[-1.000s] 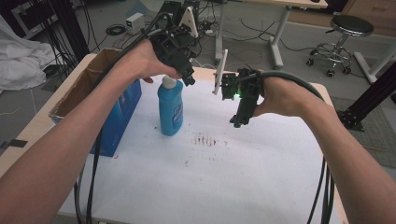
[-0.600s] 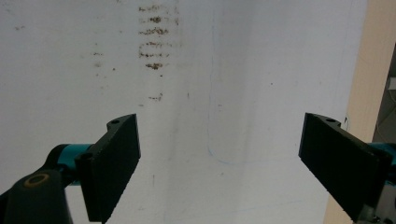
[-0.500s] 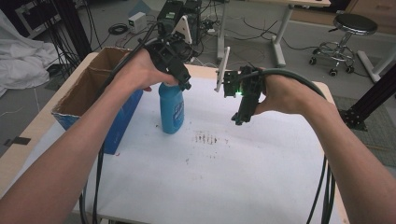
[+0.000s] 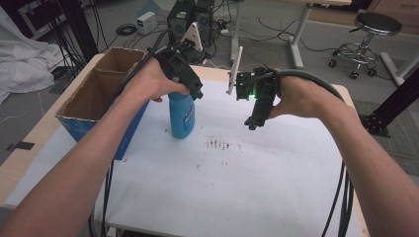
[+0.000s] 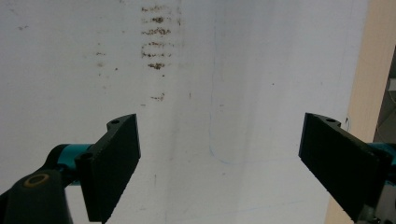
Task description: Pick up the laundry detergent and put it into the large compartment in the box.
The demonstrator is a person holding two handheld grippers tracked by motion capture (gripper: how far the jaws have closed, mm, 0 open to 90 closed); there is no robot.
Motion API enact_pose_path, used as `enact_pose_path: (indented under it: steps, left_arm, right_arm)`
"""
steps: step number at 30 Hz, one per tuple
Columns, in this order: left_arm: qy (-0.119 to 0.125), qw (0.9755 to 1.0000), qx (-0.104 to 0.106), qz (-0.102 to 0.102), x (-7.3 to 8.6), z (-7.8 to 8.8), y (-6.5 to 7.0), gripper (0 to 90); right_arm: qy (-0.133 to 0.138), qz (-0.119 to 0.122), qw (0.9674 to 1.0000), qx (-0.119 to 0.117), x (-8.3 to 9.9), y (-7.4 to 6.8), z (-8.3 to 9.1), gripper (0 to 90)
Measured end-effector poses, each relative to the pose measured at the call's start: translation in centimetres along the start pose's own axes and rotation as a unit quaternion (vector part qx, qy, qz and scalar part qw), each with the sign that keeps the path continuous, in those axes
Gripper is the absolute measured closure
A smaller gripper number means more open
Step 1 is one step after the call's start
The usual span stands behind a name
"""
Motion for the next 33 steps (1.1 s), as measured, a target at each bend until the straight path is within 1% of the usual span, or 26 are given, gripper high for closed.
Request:
enact_pose_path:
  steps: [3, 7, 9, 10, 13, 15, 21, 22, 27, 33]
  left_arm:
    - [0.0, 0.9999, -0.008, 0.006, 0.0, 0.04, -0.09, 19.6]
    - [0.002, 0.9999, -0.007, 0.016, -0.05, 0.07, -0.05, 19.6]
    - [0.002, 0.9999, -0.008, 0.014, -0.06, 0.07, 0.08, 19.7]
    - [0.004, 0.9998, -0.007, 0.018, -0.06, 0.01, 0.16, 20.3]
    - [-0.002, 0.9997, -0.011, 0.02, 0.08, -0.11, 0.09, 22.2]
    - [0.001, 0.9996, -0.011, 0.024, 0.11, -0.12, 0.09, 22.7]
    - [0.004, 0.9996, -0.012, 0.026, 0.16, -0.14, 0.11, 25.5]
    - [0.003, 0.9997, -0.008, 0.024, 0.16, -0.06, 0.17, 26.9]
    - [0.002, 0.9997, -0.013, 0.022, 0.18, 0.0, 0.2, 29.0]
    - [0.0, 0.9995, -0.019, 0.026, 0.22, 0.1, 0.19, 31.6]
  right_arm:
    - [-0.001, -0.003, 1.0, 0.0, 0.0, -0.07, 0.02, 11.8]
    - [0.001, -0.003, 1.0, 0.0, -0.08, -0.09, -0.04, 11.8]
    - [0.001, 0.0, 1.0, -0.001, -0.15, -0.06, -0.13, 11.8]
    - [0.001, 0.002, 1.0, -0.002, -0.18, -0.06, -0.18, 11.8]
    - [0.0, 0.003, 1.0, -0.002, -0.23, -0.11, -0.22, 11.8]
    - [0.001, 0.003, 1.0, -0.001, -0.23, -0.1, -0.17, 11.8]
    - [0.0, 0.003, 1.0, 0.0, -0.12, -0.08, -0.1, 11.8]
    - [0.001, 0.003, 1.0, 0.0, -0.1, -0.07, -0.1, 11.8]
    - [0.001, 0.004, 1.0, 0.001, -0.16, -0.08, -0.08, 11.8]
    - [0.001, 0.003, 1.0, 0.002, -0.13, -0.07, -0.14, 11.8]
Point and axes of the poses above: each handheld gripper's, and its own axes: z roughly backward along the jaws, x roughly out of its underside, y roughly to its right, the point moved 4 cm from there along -z, roughly forward along the jaws, and after that the axes turned 13 degrees about y, right-handed, at the moved point
